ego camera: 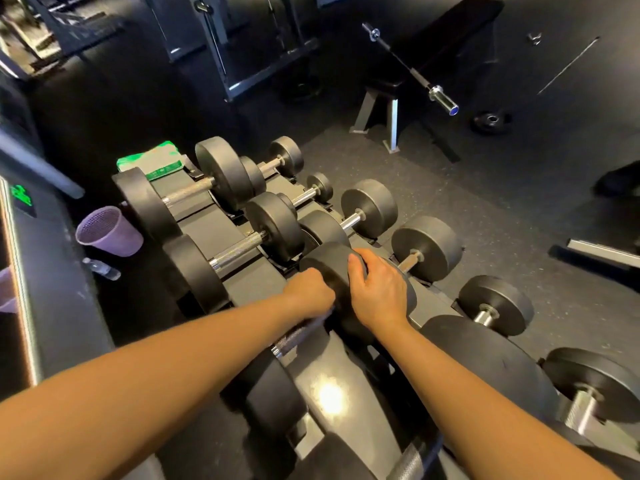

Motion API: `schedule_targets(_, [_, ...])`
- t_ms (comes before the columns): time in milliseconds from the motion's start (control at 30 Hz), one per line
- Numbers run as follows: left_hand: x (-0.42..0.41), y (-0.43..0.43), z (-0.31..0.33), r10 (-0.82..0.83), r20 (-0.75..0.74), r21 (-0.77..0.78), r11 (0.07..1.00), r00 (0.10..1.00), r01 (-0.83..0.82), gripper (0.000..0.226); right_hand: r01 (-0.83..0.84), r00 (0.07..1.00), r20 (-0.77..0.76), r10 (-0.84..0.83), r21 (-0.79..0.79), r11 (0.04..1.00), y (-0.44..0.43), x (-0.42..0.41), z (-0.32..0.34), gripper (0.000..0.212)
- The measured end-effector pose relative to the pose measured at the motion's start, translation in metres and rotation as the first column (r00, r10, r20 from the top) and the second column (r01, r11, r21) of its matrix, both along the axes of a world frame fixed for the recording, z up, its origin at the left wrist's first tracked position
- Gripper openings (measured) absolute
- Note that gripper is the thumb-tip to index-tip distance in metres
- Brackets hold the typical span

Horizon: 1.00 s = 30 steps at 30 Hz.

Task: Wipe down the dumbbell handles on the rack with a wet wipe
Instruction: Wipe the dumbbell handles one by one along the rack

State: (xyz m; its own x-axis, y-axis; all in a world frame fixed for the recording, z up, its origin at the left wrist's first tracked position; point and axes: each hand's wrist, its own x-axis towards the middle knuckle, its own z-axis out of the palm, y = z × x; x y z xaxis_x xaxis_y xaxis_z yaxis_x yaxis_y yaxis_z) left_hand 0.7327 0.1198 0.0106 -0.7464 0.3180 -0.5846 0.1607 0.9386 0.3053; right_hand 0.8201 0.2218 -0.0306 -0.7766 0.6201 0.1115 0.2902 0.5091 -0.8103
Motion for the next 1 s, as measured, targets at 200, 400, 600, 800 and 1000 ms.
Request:
schedule_targets(200, [-0.024, -0.013, -0.016, 0.302, 0.662, -0.117, 0.946, 0.686, -0.302, 0.046, 0.02, 1.0, -0.015, -0.02, -0.019, 1.0, -0.001, -0.002, -0.002, 0.048])
schedule_targets(400, [-0.013, -0.025, -0.007, -0.294, 0.058, -0.135, 0.945, 0.954, 0.299, 0.027, 0.014, 1.0, -0.026, -0.015, -0.027, 1.0, -0.001, -0.001, 0.0, 0.047])
schedule_targets(600, [0.006, -0.042, 0.033, -0.635, -0.179, -0.238, 0.769, 0.751, 0.594, 0.02, 0.014, 1.0, -0.023, -0.014, -0.026, 1.0, -0.001, 0.0, 0.002, 0.038])
schedule_targets(800, [-0.005, -0.032, 0.041, -0.458, -0.002, 0.145, 0.88, 0.889, 0.453, 0.008, 0.0, 1.0, -0.014, -0.001, -0.014, 1.0, 0.0, -0.001, -0.001, 0.049])
schedule_targets(1000, [-0.005, -0.028, 0.02, -0.107, 0.126, 0.14, 0.986, 0.986, 0.089, 0.016, 0.019, 0.999, -0.028, -0.02, -0.017, 1.0, 0.0, -0.001, -0.002, 0.047])
